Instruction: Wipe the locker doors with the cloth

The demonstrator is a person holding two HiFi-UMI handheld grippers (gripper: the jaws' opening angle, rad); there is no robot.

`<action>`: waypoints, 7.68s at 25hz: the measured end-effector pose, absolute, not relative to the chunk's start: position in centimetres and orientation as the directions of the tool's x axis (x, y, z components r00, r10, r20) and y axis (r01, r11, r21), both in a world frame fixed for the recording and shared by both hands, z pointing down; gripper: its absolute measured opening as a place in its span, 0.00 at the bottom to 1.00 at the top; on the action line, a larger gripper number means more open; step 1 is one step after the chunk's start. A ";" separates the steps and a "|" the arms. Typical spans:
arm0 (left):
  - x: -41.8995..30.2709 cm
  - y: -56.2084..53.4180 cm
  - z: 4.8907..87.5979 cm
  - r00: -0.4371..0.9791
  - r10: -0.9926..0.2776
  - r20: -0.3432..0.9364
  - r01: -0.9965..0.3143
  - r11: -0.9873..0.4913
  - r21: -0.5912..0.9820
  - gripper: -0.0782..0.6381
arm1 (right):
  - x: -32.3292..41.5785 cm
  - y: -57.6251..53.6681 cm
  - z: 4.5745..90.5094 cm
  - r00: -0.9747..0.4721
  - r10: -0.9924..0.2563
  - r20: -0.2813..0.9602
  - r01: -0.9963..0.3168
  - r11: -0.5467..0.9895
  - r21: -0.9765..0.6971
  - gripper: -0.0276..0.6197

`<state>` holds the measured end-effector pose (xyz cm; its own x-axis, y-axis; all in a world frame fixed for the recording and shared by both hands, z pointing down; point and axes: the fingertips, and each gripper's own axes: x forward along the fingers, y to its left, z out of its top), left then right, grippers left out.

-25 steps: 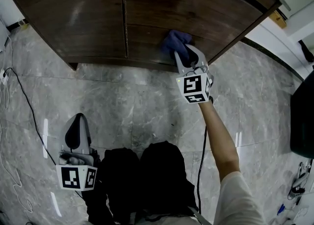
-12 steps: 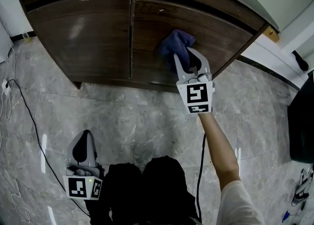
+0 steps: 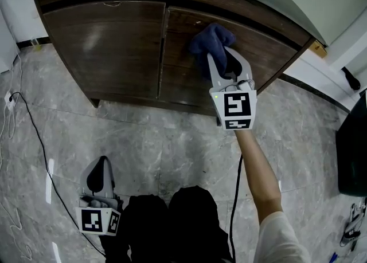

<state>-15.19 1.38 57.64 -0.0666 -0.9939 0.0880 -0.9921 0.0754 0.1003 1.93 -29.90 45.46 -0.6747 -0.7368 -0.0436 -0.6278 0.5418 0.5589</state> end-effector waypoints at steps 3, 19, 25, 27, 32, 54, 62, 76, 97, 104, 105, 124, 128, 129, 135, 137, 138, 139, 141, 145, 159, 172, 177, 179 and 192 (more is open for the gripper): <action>-15.5 1.6 57.6 -0.069 -0.994 0.086 -0.992 0.078 0.102 0.11 | 1.2 -29.7 43.9 -0.678 -0.731 -0.073 -0.637 0.535 0.554 0.22; -17.0 2.6 58.0 -0.090 -0.992 0.086 -0.988 0.100 0.116 0.11 | -1.6 -29.0 45.4 -0.688 -0.723 -0.066 -0.622 0.540 0.567 0.22; -18.0 3.3 58.3 -0.107 -0.990 0.093 -0.986 0.117 0.118 0.11 | -2.6 -28.7 49.1 -0.690 -0.723 -0.015 -0.591 0.551 0.590 0.22; -18.4 3.5 58.4 -0.115 -0.989 0.095 -0.985 0.126 0.119 0.11 | -2.9 -28.6 50.5 -0.689 -0.725 0.005 -0.575 0.551 0.605 0.22; -19.1 3.8 58.4 -0.125 -0.987 0.098 -0.984 0.137 0.116 0.11 | -3.7 -28.6 55.0 -0.683 -0.727 0.075 -0.546 0.576 0.608 0.22; -20.5 4.9 59.1 -0.148 -0.982 0.118 -0.982 0.160 0.102 0.11 | -6.0 -27.8 68.6 -0.669 -0.688 0.279 -0.440 0.670 0.598 0.22; -21.3 5.2 59.5 -0.175 -0.975 0.136 -0.976 0.189 0.103 0.11 | -7.7 -27.3 73.2 -0.660 -0.660 0.359 -0.403 0.715 0.571 0.22; -21.7 5.2 59.5 -0.183 -0.974 0.136 -0.976 0.197 0.098 0.11 | -10.8 -26.4 76.7 -0.657 -0.606 0.448 -0.358 0.774 0.522 0.22; -20.2 4.4 59.1 -0.144 -0.980 0.137 -0.980 0.161 0.118 0.11 | -14.7 -26.9 58.8 -0.715 -0.654 0.247 -0.429 0.690 0.583 0.22; -20.5 4.7 58.8 -0.154 -0.979 0.131 -0.977 0.171 0.125 0.11 | -16.4 -26.6 53.2 -0.737 -0.646 0.197 -0.439 0.680 0.588 0.22; -20.6 4.8 58.7 -0.155 -0.979 0.131 -0.977 0.171 0.125 0.11 | -16.6 -26.6 52.6 -0.739 -0.647 0.188 -0.442 0.677 0.588 0.22; -22.3 6.0 58.4 -0.187 -0.974 0.128 -0.972 0.202 0.123 0.11 | -21.8 -25.6 42.4 -0.787 -0.615 0.039 -0.463 0.633 0.620 0.22; -22.6 6.4 58.6 -0.195 -0.972 0.128 -0.970 0.211 0.123 0.11 | -22.3 -25.4 43.5 -0.789 -0.613 0.046 -0.457 0.635 0.623 0.22; -22.7 6.6 58.6 -0.198 -0.972 0.129 -0.969 0.214 0.124 0.11 | -22.5 -25.2 44.0 -0.790 -0.611 0.052 -0.453 0.639 0.622 0.22; -23.3 7.1 58.7 -0.207 -0.970 0.129 -0.966 0.223 0.128 0.11 | -23.1 -25.1 48.2 -0.784 -0.610 0.114 -0.429 0.666 0.610 0.22; -23.7 7.3 58.8 -0.215 -0.968 0.131 -0.965 0.231 0.126 0.11 | -23.5 -25.0 50.1 -0.784 -0.605 0.137 -0.418 0.678 0.605 0.22; -23.9 7.5 58.9 -0.219 -0.967 0.132 -0.964 0.235 0.126 0.11 | -23.8 -24.9 51.1 -0.786 -0.600 0.148 -0.409 0.685 0.603 0.22; -24.0 7.6 59.0 -0.221 -0.966 0.133 -0.963 0.238 0.126 0.11 | -23.9 -24.8 52.0 -0.786 -0.597 0.162 -0.402 0.692 0.599 0.22; -24.2 7.8 59.1 -0.225 -0.965 0.133 -0.962 0.241 0.127 0.11 | -24.1 -24.8 54.1 -0.780 -0.595 0.195 -0.398 0.710 0.581 0.22; -24.6 8.1 59.3 -0.232 -0.963 0.139 -0.960 0.250 0.128 0.11 | -24.7 -24.6 57.9 -0.772 -0.582 0.255 -0.382 0.746 0.546 0.22; -26.1 8.6 60.3 -0.255 -0.952 0.167 -0.951 0.278 0.137 0.11 | -26.9 -23.7 68.0 -0.752 -0.518 0.408 -0.290 0.816 0.500 0.22; -27.6 9.4 60.9 -0.277 -0.944 0.181 -0.943 0.303 0.137 0.11 | -28.9 -22.9 74.6 -0.717 -0.457 0.526 -0.231 0.868 0.439 0.22; -28.2 9.7 60.9 -0.288 -0.940 0.182 -0.939 0.315 0.139 0.11 | -29.5 -22.7 75.6 -0.699 -0.431 0.571 -0.203 0.885 0.420 0.22; -28.3 9.8 60.9 -0.291 -0.940 0.180 -0.938 0.317 0.141 0.11 | -29.8 -22.6 74.8 -0.706 -0.428 0.565 -0.194 0.883 0.427 0.22; -28.6 10.8 60.5 -0.296 -0.941 0.163 -0.931 0.322 0.168 0.11 | -33.0 -22.1 61.4 -0.780 -0.470 0.412 -0.232 0.830 0.507 0.22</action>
<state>-28.63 10.76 60.54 -0.2964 -0.9411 0.1625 -0.9315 0.3224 0.1685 -33.01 -22.14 61.41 -0.7805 -0.4702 0.4121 -0.2320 0.8299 0.5074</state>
